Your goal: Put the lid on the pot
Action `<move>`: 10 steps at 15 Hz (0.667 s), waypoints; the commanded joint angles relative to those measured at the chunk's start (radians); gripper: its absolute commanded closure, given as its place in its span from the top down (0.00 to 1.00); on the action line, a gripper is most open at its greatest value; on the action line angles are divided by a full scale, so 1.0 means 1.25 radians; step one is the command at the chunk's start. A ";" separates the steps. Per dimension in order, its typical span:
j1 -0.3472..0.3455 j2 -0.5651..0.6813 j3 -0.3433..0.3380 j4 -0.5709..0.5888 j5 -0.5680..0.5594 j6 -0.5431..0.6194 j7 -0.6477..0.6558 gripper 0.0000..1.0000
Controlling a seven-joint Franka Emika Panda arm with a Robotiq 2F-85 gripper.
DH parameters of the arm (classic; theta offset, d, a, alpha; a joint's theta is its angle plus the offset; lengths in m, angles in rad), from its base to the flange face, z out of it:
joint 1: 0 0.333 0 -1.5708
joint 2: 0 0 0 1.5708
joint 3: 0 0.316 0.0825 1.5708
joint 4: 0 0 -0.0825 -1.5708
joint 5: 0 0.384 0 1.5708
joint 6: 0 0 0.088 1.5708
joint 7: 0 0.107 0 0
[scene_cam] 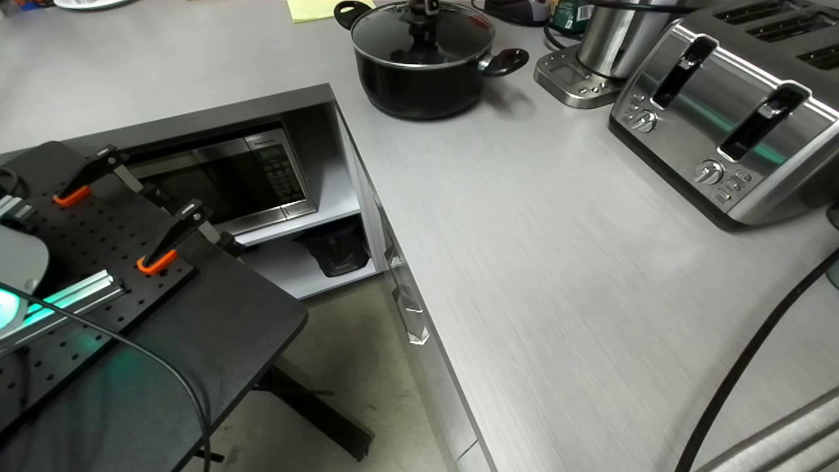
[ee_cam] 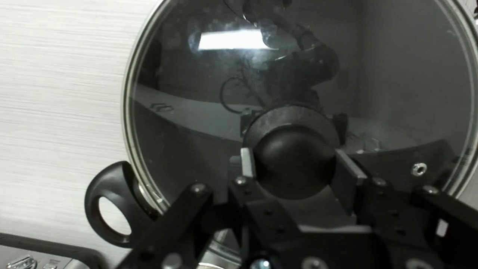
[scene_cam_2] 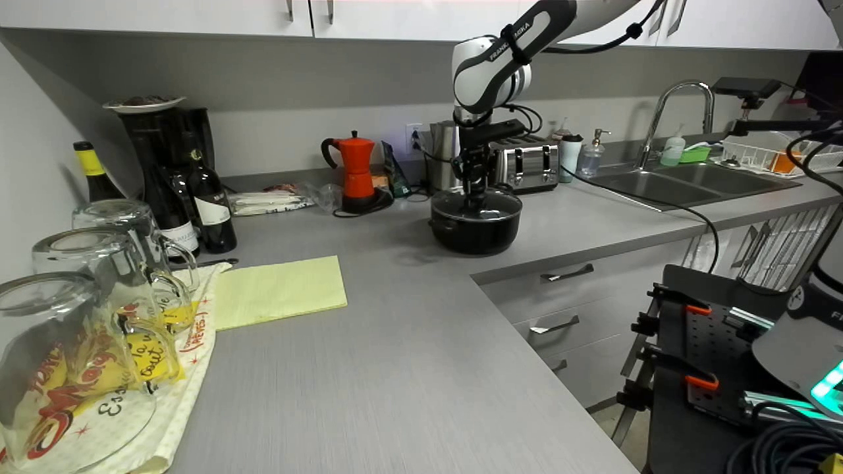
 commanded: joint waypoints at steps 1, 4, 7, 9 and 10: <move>-0.013 -0.024 0.012 -0.031 0.013 -0.001 -0.043 0.81; -0.016 -0.054 0.015 -0.073 0.012 0.015 -0.068 0.99; -0.017 -0.100 0.016 -0.139 0.005 0.045 -0.100 1.00; -0.019 -0.143 0.017 -0.197 0.002 0.072 -0.129 1.00; -0.019 -0.167 0.017 -0.230 -0.001 0.082 -0.145 1.00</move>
